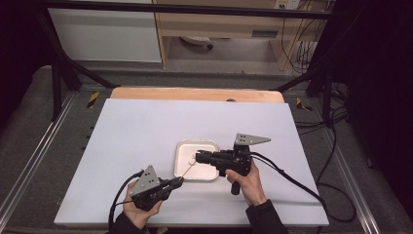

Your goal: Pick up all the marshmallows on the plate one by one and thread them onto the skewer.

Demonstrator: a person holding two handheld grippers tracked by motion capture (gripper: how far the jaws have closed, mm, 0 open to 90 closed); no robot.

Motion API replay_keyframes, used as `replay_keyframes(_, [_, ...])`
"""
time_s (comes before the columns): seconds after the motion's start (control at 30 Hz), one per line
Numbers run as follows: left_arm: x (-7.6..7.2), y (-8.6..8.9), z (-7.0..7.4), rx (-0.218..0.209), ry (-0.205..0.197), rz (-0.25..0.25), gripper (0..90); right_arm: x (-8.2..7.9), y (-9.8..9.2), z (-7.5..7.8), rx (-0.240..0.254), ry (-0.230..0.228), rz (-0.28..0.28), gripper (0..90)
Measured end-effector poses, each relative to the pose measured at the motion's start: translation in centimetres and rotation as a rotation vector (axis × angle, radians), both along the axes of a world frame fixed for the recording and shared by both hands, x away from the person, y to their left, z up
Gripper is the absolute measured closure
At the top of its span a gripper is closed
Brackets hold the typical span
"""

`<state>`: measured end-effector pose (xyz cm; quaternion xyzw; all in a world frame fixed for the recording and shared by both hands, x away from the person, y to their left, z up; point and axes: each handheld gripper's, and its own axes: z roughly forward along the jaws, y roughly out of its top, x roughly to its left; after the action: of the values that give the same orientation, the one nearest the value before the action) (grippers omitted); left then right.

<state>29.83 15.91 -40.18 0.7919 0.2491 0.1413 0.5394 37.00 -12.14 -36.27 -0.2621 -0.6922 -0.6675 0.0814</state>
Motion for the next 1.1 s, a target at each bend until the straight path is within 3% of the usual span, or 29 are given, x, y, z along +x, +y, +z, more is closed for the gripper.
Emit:
replay_keyframes(0.17, [0.1,-0.5,0.3,-0.012,0.000,-0.007,88.9,-0.2,0.5,-0.6,-0.036,0.015,0.031,81.1])
replay_keyframes(0.3, [0.4,-0.6,-0.1,-0.010,0.028,0.000,88.9,-0.3,0.7,-1.0,-0.056,0.012,0.021,80.9])
replay_keyframes(0.47, [0.5,-1.1,0.1,-0.015,0.013,0.001,88.8,-0.3,1.1,-1.4,-0.082,0.028,0.036,80.3])
replay_keyframes(0.7, [0.9,-1.3,-0.2,-0.019,0.028,0.000,88.7,-0.4,1.6,-2.0,-0.117,0.038,0.044,79.6])
replay_keyframes(0.9, [0.8,-1.4,-0.3,-0.013,0.018,0.004,88.7,-0.6,2.0,-2.4,-0.145,0.038,0.063,77.9])
replay_keyframes(0.97, [0.8,-1.3,-0.2,-0.015,0.015,0.011,88.7,-0.6,2.0,-2.4,-0.149,0.031,0.055,71.9])
replay_keyframes(1.1, [0.9,-0.9,-0.2,-0.021,0.017,0.028,88.7,-0.8,1.4,-1.6,-0.146,-0.012,0.014,47.0])
